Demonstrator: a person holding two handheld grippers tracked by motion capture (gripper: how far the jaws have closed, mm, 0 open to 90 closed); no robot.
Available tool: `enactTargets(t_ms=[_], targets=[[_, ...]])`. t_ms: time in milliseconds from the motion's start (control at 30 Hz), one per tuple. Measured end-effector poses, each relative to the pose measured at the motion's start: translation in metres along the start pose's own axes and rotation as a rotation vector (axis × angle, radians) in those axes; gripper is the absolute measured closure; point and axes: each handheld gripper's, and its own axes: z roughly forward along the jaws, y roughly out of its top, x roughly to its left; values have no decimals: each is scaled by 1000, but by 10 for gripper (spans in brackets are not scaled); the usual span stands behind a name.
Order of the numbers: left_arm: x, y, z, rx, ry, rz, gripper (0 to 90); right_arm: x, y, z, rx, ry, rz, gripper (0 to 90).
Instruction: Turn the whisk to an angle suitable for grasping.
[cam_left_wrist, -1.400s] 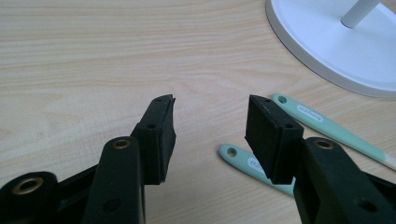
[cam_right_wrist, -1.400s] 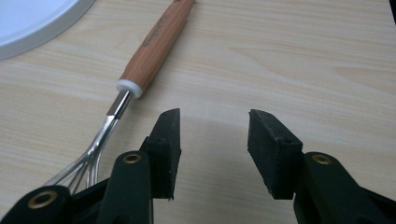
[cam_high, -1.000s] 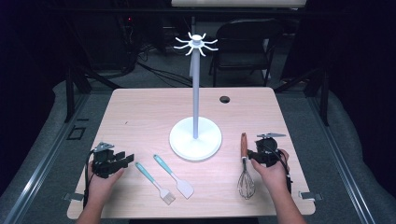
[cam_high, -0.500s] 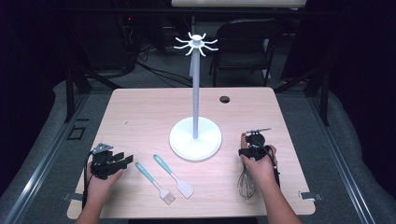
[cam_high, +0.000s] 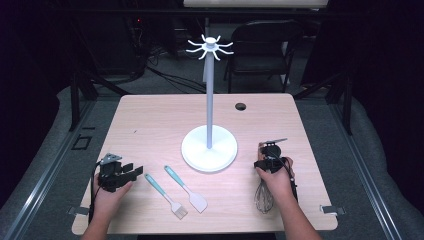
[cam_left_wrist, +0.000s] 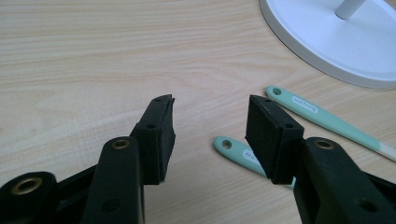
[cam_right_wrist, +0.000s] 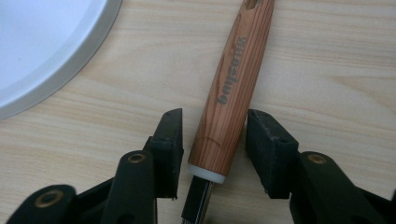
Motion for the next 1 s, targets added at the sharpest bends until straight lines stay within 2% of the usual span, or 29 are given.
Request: enactTargets(t_ms=[167, 333, 500, 567, 1000], targets=[[0, 0, 0, -1, -2, 0, 517, 1, 0, 2, 12, -5, -6, 609], [0, 0, 1, 2, -2, 2, 519, -1, 0, 3, 19, 12, -3, 619], [0, 0, 0, 6, -5, 3, 518, -1, 0, 2, 18, 23, 1, 667], [0, 0, 1, 1, -3, 1, 518, -2, 0, 2, 21, 43, 11, 677], [0, 0, 1, 11, -6, 3, 518, -6, 1, 1, 33, 64, 19, 702]])
